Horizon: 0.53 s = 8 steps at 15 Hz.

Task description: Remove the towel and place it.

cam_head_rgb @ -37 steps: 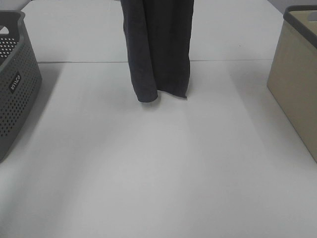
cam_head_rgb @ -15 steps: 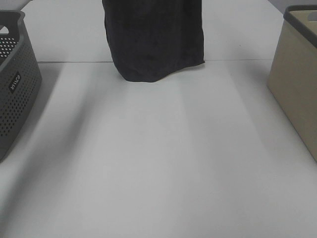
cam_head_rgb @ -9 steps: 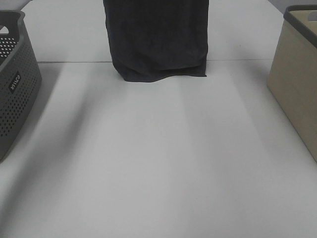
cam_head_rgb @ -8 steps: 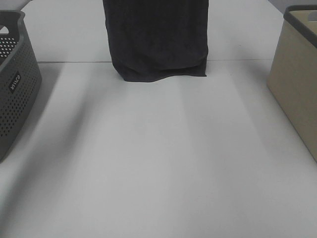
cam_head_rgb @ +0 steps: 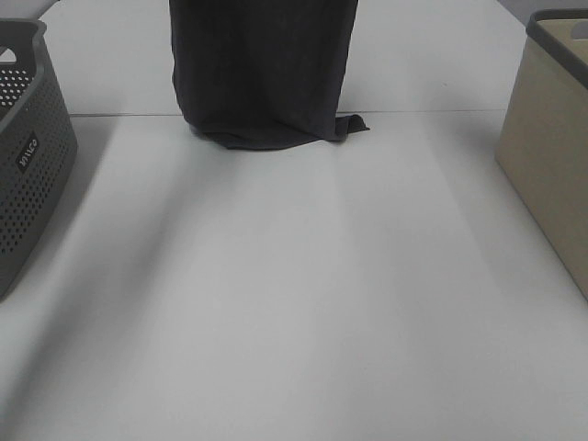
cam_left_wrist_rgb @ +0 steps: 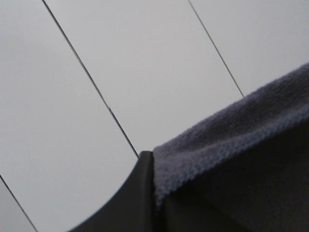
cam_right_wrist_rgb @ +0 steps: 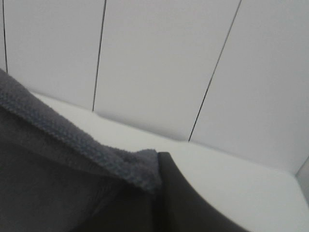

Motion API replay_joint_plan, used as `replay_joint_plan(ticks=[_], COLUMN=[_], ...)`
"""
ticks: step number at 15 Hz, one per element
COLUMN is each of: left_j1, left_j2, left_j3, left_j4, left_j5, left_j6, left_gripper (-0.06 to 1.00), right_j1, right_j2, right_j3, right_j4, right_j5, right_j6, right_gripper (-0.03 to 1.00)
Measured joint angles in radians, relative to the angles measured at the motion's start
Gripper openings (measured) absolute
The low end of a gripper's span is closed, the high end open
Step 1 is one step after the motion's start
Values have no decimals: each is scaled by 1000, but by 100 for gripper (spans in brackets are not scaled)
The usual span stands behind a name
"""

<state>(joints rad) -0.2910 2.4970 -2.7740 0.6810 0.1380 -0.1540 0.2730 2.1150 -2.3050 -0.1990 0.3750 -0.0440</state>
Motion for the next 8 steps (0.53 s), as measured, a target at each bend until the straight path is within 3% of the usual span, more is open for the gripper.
replay_joint_plan(ticks=[2,4,5,7,8], left_j1=[-50,-73,-74,-62,-49], left_j2=[-13,-37,-74,-88,-89], left_j3=[0,0,0,0,0], left_j4=[-64,-156,-268,-301,-307], left_j5=[200,311,336,258,169], left_j6=[28,110,220,289,307], left_gripper=[0,0,0,0,0], right_j1=[0,0,0,0,0], right_j2=[-32,-65,-105,-125,-126], right_j3=[-1,-12,-23,-23,-23], right_j4=[51,63,70,74,74], right_j5=[171,255,239,128,53], right_j6=[-16,-33,-49,-51,-51], right_gripper=[2,2,2,2,2])
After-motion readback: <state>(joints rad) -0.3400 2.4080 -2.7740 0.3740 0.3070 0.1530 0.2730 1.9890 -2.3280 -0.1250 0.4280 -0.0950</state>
